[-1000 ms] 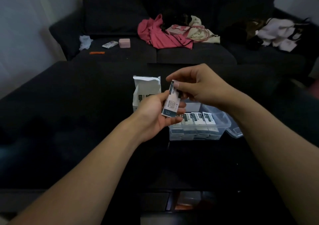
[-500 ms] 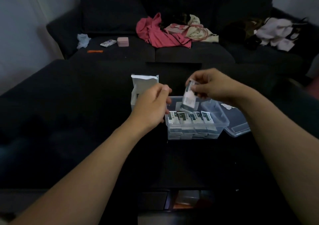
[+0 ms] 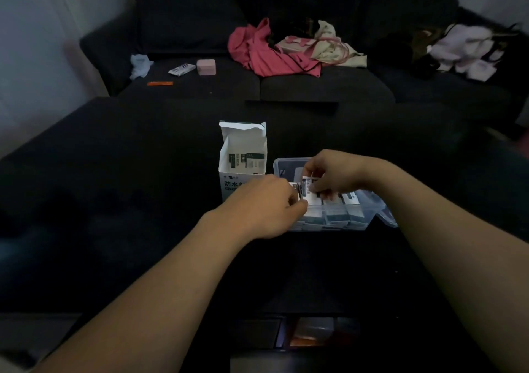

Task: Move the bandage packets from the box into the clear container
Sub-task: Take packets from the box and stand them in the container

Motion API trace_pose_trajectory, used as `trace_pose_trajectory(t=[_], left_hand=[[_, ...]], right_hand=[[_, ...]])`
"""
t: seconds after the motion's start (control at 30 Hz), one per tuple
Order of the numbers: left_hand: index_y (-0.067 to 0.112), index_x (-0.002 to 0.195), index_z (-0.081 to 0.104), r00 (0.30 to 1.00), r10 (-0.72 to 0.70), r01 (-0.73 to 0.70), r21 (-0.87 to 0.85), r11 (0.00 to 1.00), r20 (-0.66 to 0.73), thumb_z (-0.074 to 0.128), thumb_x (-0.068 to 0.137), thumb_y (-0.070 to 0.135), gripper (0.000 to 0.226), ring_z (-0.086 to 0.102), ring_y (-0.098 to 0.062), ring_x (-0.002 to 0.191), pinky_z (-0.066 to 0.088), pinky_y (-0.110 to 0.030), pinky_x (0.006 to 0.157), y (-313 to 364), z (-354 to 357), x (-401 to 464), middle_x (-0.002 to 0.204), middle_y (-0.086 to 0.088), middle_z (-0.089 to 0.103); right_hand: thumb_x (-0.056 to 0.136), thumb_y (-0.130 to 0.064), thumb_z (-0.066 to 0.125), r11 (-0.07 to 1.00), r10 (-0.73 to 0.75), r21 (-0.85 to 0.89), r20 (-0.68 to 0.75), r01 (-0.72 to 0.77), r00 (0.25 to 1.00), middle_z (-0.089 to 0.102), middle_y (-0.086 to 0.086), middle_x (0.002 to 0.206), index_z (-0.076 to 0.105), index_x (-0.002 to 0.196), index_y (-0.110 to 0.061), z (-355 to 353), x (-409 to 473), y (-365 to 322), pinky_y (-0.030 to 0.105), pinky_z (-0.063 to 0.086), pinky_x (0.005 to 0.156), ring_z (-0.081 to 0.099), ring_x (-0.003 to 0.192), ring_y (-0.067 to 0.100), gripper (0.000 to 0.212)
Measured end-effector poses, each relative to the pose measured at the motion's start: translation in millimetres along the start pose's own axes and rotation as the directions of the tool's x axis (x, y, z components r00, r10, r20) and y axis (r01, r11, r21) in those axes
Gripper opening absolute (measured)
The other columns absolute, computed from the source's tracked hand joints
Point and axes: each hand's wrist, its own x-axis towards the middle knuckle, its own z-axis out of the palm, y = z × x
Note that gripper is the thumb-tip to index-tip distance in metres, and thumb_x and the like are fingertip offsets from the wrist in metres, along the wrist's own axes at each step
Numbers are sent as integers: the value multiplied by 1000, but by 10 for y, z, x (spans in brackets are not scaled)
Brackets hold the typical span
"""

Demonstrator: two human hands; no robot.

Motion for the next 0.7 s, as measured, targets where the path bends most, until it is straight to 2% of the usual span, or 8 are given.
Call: trace_pose_trajectory(t=[0.1, 0.2, 0.27, 0.47, 0.57, 0.63, 0.67, 0.7], left_hand=[[20, 92, 71, 1000, -19, 19, 32, 999, 18, 42, 101, 55, 47, 63, -15, 78, 56, -40, 72, 27, 5, -15, 88, 0, 66], [19, 82, 65, 1000, -23, 21, 73, 997, 20, 38, 103, 55, 49, 59, -15, 71, 47, -33, 61, 55, 6, -18, 81, 0, 61], [20, 77, 61, 1000, -16, 15, 79, 997, 15, 38, 103, 54, 49, 57, -14, 68, 39, -31, 56, 59, 10, -18, 77, 0, 59], [20, 82, 65, 999, -29, 27, 62, 998, 37, 38, 103, 56, 49, 58, -12, 67, 38, -30, 56, 64, -6, -16, 76, 2, 60], [22, 81, 62, 1000, 4, -6, 64, 998, 25, 39, 104, 54, 46, 57, -10, 68, 37, -28, 56, 91, -48, -47, 78, 2, 60], [25, 79, 60, 993, 65, -64, 13, 998, -102, 41, 103, 51, 40, 59, -11, 73, 44, -31, 61, 86, -128, -80, 82, 4, 62], [27, 80, 61, 964, 76, -91, -48, 995, -254, 45, 101, 49, 35, 60, -10, 75, 48, -34, 66, 61, -180, -97, 83, 7, 63], [27, 81, 65, 889, 35, -105, -130, 986, -457, 49, 97, 47, 29, 61, -10, 75, 51, -35, 69, 10, -246, -110, 83, 9, 65]], right_hand=[[94, -8, 64, 999, 7, -36, -23, -8, 1000, 69, 5, 94, 63, 104, -17, 36, 26, -15, 28, 53, 68, 68, 75, 14, 14], [91, -8, 68, 996, 30, -79, -44, -34, 999, 63, 5, 115, 57, 129, -14, 65, 29, -33, 24, 52, 63, 67, 75, 13, 40], [89, -9, 71, 993, 17, -114, -64, -24, 998, 59, 5, 127, 52, 139, -14, 86, 34, -38, 22, 51, 60, 66, 75, 13, 53], [86, -10, 75, 989, 0, -146, -95, -14, 996, 62, 5, 124, 56, 134, -16, 112, 100, 10, 25, 54, 63, 69, 84, 16, 52], [86, -10, 74, 992, -23, -125, -108, 10, 994, 61, 3, 125, 55, 135, -16, 88, 75, 14, 21, 50, 57, 67, 77, 13, 53], [87, -11, 74, 991, -81, -125, -189, 57, 979, 61, -1, 123, 59, 131, -17, 28, 13, -12, 19, 49, 58, 65, 79, 10, 46], [88, -12, 73, 988, -134, -113, -276, 106, 952, 64, -2, 120, 63, 125, -17, -6, -30, -30, 19, 50, 58, 65, 79, 7, 39], [89, -14, 72, 981, -191, -86, -379, 171, 905, 68, -3, 114, 67, 118, -18, -35, -79, -65, 18, 52, 57, 66, 78, 4, 30]])
